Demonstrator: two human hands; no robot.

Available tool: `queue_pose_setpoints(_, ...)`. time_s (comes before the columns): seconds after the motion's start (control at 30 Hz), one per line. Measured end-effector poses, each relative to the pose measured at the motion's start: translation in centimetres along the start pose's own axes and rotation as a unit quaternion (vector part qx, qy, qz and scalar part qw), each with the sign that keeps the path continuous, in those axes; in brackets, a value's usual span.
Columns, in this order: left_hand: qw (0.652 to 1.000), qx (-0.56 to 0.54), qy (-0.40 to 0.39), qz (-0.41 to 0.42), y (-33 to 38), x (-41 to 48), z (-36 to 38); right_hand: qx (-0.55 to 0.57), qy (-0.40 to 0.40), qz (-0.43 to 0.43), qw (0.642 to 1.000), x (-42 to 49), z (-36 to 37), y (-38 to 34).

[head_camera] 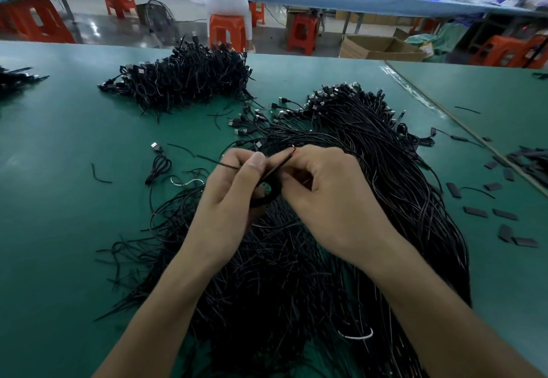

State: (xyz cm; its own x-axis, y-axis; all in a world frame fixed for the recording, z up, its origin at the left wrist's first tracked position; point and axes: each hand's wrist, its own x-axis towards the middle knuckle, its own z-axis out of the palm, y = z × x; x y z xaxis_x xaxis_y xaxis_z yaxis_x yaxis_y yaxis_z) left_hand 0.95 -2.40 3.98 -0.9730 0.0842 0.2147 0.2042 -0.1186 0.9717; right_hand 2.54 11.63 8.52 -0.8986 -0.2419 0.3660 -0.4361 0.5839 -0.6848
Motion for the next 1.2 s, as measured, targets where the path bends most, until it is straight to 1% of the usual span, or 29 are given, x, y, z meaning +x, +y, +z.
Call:
queue_pose_setpoints(0.13,1.0,-0.009,0.025,0.005,-0.1,-0.1,0.3,-0.023,-0.077,0.019,0.997,-0.1,-0.4,-0.3)
queue_pose_setpoints(0.2,1.0,-0.008,0.029,0.004,0.2,-0.3,0.4,-0.025,-0.084,0.022,0.996,-0.1,-0.6,-0.3)
queue_pose_setpoints(0.37,0.998,-0.014,0.065,0.012,0.5,-0.3,0.2,-0.015,-0.037,0.043,0.998,-0.3,-0.3,-0.5)
queue_pose_setpoints(0.5,0.997,-0.017,0.076,0.012,0.3,-0.1,-0.1,-0.014,-0.003,0.061,0.998,-0.6,0.9,-0.9)
queue_pose_setpoints(0.57,0.996,-0.015,0.087,0.006,0.2,0.1,-0.3,-0.087,0.028,0.042,0.995,-0.9,1.7,-1.1)
queue_pose_setpoints(0.63,0.995,-0.019,0.099,-0.005,0.0,0.3,-0.5,-0.194,0.057,-0.022,0.979,-1.3,2.5,-1.3)
queue_pose_setpoints(0.67,0.994,-0.017,0.104,-0.012,-0.2,0.4,-0.5,-0.235,0.06,-0.052,0.969,-1.6,2.8,-1.5)
queue_pose_setpoints(0.77,0.993,-0.023,0.105,-0.046,-0.2,0.4,-0.6,-0.282,0.043,-0.097,0.953,-2.2,3.3,-1.5)
queue_pose_setpoints(0.87,0.994,-0.033,0.077,-0.077,-0.1,0.4,-0.8,-0.321,0.034,-0.132,0.937,-2.2,3.0,-1.4)
queue_pose_setpoints(0.97,0.994,-0.006,0.013,-0.104,-0.1,0.4,-1.1,-0.35,0.031,-0.167,0.921,-1.7,2.6,-1.6)
queue_pose_setpoints(1.03,0.991,0.023,-0.021,-0.132,-0.2,0.4,-1.4,-0.368,0.002,-0.209,0.906,-1.1,2.2,-1.6)
queue_pose_setpoints(1.1,0.983,0.051,-0.05,-0.167,-0.3,0.3,-1.8,-0.392,-0.05,-0.247,0.885,-0.4,1.4,-1.5)
queue_pose_setpoints(1.13,0.979,0.054,-0.065,-0.185,-0.3,0.4,-1.9,-0.387,-0.077,-0.251,0.884,0.1,0.9,-1.3)
queue_pose_setpoints(1.2,0.97,0.046,-0.097,-0.219,-0.5,0.5,-2.2,-0.335,-0.128,-0.229,0.905,0.6,0.4,-1.1)
